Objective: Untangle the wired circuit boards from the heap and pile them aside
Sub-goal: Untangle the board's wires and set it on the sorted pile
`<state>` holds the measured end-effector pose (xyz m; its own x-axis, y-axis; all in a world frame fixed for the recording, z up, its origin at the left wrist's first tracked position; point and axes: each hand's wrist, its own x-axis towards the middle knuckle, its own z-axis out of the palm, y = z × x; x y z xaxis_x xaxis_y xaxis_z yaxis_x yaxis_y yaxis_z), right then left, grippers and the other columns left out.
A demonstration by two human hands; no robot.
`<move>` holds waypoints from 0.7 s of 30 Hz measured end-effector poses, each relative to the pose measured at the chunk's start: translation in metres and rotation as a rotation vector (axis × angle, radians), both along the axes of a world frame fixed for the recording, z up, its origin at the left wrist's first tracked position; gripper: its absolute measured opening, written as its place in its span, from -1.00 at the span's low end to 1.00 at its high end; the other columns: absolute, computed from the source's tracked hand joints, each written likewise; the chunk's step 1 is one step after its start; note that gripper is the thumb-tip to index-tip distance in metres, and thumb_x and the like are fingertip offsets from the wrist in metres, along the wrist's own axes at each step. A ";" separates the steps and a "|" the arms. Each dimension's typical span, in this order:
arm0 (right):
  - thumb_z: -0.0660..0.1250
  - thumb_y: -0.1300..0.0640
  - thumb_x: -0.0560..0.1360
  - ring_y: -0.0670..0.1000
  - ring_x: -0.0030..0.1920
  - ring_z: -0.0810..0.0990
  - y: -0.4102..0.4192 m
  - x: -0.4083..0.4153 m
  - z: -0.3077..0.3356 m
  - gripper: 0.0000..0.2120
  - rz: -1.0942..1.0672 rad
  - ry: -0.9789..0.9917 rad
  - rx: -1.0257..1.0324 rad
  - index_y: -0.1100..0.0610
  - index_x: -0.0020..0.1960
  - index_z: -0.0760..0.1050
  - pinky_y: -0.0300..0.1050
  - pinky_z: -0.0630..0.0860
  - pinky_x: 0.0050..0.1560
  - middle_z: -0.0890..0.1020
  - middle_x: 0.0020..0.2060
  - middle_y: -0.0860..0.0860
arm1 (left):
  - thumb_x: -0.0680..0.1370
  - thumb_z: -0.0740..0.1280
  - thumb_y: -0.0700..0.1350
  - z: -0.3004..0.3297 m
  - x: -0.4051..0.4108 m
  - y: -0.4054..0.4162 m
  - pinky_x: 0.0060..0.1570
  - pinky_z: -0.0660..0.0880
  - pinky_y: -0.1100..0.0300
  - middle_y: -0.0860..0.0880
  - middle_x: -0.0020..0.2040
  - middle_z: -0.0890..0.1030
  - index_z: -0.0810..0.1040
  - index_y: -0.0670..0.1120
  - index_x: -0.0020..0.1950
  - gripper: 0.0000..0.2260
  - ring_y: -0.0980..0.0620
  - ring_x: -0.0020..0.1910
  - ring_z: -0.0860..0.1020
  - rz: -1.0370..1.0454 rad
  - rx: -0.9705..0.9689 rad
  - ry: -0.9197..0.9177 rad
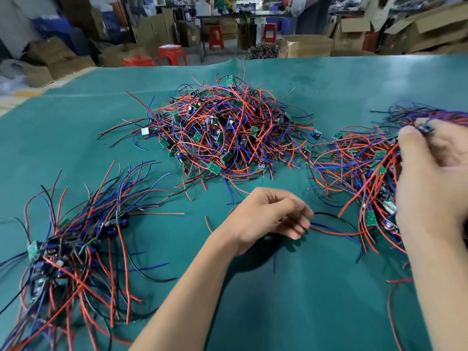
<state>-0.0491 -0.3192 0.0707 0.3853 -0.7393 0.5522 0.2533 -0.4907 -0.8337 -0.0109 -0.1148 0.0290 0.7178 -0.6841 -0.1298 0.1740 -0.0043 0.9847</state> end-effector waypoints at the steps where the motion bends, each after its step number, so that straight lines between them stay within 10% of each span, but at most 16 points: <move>1: 0.40 -0.14 0.47 -0.38 -0.19 0.58 -0.003 -0.001 0.003 -0.87 -0.008 0.024 -0.017 -0.42 -0.10 0.59 -0.35 0.48 -0.04 0.63 -0.23 -0.46 | 0.64 0.20 -0.26 0.000 0.000 0.000 -0.27 0.56 0.30 -0.14 -0.22 0.63 0.60 -0.25 -0.03 -0.81 0.05 -0.34 0.57 0.007 -0.009 0.007; 7: 0.27 -0.33 0.18 -0.15 -0.08 0.60 -0.040 0.006 0.033 -0.30 0.043 0.492 -0.118 -0.04 0.24 0.56 0.14 0.56 0.25 0.56 -0.18 -0.23 | 0.65 0.22 -0.25 0.000 0.001 0.000 -0.28 0.56 0.30 -0.15 -0.22 0.63 0.58 -0.24 -0.01 -0.84 0.06 -0.34 0.58 0.021 -0.034 0.029; 14: 0.28 0.08 0.38 0.03 -0.04 0.69 0.040 0.029 0.073 -0.68 0.173 0.445 -0.482 -0.05 0.07 0.67 0.02 0.62 0.06 0.69 -0.11 -0.12 | 0.64 0.22 -0.27 0.000 0.001 0.000 -0.28 0.57 0.29 -0.16 -0.21 0.63 0.57 -0.28 0.08 -0.85 0.04 -0.33 0.58 0.030 -0.033 0.013; 21: 0.48 0.18 0.48 0.19 0.19 0.57 0.145 0.092 0.007 -0.70 0.687 0.998 -0.990 0.06 0.20 0.59 0.13 0.56 0.20 0.59 0.16 0.08 | 0.59 0.11 -0.42 -0.002 -0.001 0.003 -0.38 0.51 0.34 0.07 -0.35 0.64 0.55 -0.11 -0.17 -0.68 0.19 -0.41 0.57 0.103 -0.054 -0.004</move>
